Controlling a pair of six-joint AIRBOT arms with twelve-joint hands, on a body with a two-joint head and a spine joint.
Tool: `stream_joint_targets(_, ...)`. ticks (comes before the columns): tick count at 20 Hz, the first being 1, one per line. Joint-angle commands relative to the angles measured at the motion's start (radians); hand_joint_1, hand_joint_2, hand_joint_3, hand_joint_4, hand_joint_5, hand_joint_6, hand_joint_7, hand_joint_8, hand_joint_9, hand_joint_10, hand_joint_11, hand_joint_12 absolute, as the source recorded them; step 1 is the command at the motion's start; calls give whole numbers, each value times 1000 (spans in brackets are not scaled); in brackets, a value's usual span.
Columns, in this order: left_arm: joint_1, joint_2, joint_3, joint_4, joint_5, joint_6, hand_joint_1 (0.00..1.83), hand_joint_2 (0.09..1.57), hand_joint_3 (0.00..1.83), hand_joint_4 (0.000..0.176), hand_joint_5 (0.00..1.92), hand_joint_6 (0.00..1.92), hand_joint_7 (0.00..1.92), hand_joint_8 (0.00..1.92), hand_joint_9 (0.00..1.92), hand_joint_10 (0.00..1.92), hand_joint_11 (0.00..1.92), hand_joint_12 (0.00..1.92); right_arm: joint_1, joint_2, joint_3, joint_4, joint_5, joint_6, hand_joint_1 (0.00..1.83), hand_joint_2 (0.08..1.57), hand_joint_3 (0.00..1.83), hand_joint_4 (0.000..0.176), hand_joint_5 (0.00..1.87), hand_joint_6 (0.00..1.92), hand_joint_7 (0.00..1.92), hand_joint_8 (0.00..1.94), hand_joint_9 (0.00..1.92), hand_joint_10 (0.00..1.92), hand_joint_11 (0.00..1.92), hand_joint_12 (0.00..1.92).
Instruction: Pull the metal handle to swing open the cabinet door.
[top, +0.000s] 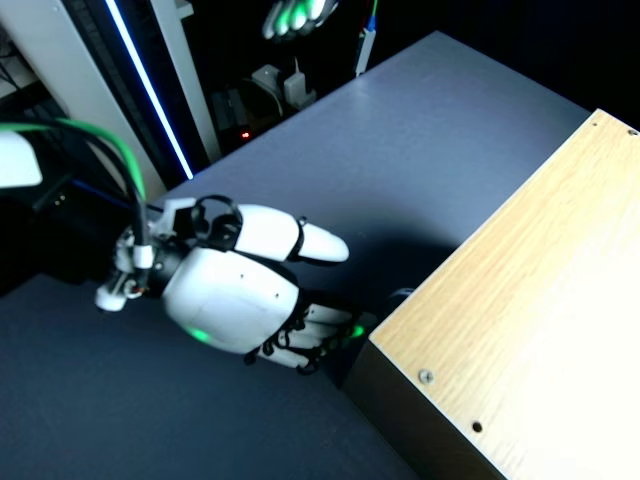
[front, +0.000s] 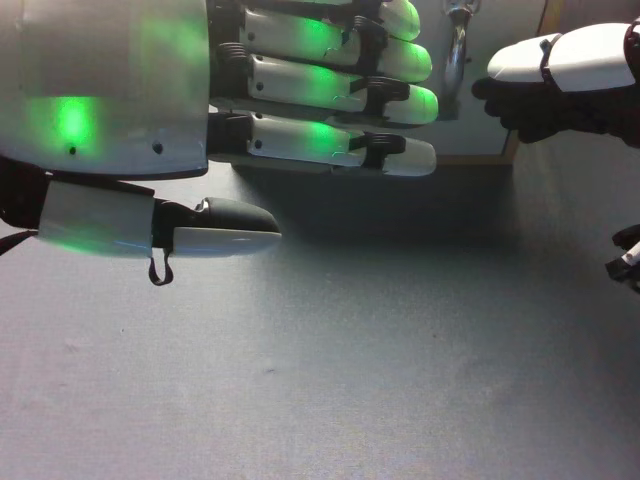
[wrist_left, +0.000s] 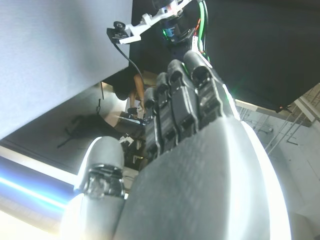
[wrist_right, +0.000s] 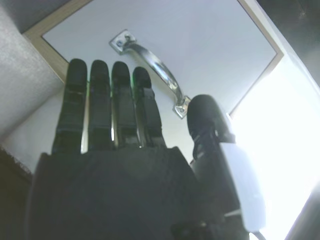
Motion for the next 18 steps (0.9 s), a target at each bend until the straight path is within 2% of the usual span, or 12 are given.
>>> stream_joint_targets(1, -10, 6, 0, -99, -27, 9, 0, 1571, 115, 0, 273, 0, 272, 0, 238, 0, 0, 536, 10, 6, 6, -3, -20, 10, 0, 1571, 61, 0, 335, 3, 328, 3, 288, 4, 0, 731)
stream_joint_targets(8, -10, 6, 0, -99, -27, 9, 0, 1571, 121, 0, 272, 1, 270, 1, 238, 1, 0, 535, 23, -2, 22, -3, -17, 10, 0, 1571, 60, 0, 339, 3, 333, 3, 294, 4, 0, 745)
stream_joint_targets(18, -10, 6, 0, -99, -27, 9, 0, 1571, 123, 0, 276, 2, 282, 1, 247, 2, 0, 571, 46, -60, 37, -4, -21, 10, 0, 1571, 46, 0, 328, 5, 335, 4, 296, 5, 0, 742)
